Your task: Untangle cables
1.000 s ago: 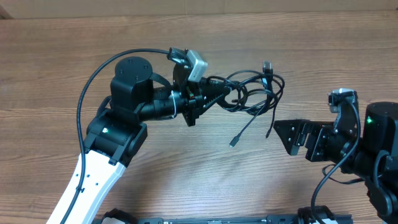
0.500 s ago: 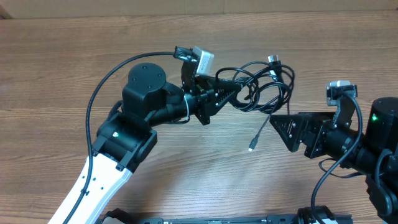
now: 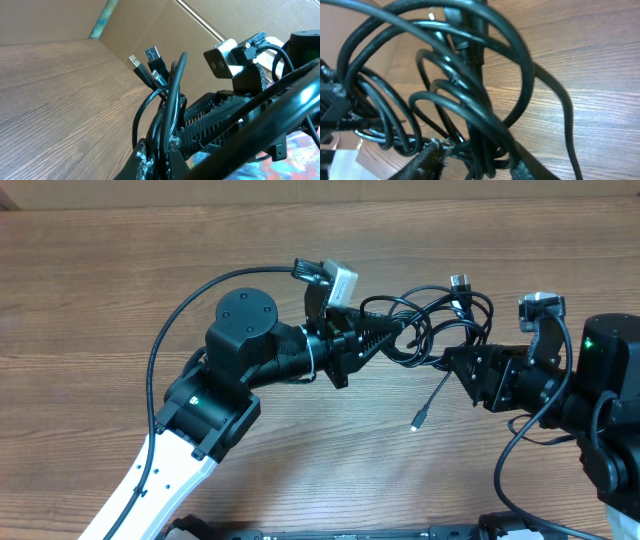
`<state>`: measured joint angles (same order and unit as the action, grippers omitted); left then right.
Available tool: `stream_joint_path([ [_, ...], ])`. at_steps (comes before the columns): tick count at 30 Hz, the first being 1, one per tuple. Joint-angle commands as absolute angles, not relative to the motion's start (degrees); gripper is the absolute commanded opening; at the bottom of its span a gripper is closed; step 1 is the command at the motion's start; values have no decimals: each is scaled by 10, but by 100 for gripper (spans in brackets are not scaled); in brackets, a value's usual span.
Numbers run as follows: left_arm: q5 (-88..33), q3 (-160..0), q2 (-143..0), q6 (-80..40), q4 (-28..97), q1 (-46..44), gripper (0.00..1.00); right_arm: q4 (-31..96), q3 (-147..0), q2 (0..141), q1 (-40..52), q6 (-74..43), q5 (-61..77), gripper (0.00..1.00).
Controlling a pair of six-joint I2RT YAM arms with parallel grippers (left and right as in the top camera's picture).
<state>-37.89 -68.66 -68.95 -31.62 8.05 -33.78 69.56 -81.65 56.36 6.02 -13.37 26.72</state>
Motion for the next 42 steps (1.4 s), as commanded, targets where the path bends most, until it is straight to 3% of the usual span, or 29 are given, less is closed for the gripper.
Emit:
stream_joint_path([
  [1,-387,-699,-678,-324,72,-342,4,690,-825,559,59,-130,260,36],
  [9,-420,-699,-678,-336,65,-342,4,684,-825,561,59,-130,255,27],
  [16,-417,-699,-678,-348,64,-342,4,686,-825,561,59,-130,255,4],
  [29,-293,-699,-678,-395,57,-342,4,785,-825,561,59,-38,261,4],
  [42,-145,-699,-678,-395,110,-341,4,834,-825,561,59,130,390,4],
])
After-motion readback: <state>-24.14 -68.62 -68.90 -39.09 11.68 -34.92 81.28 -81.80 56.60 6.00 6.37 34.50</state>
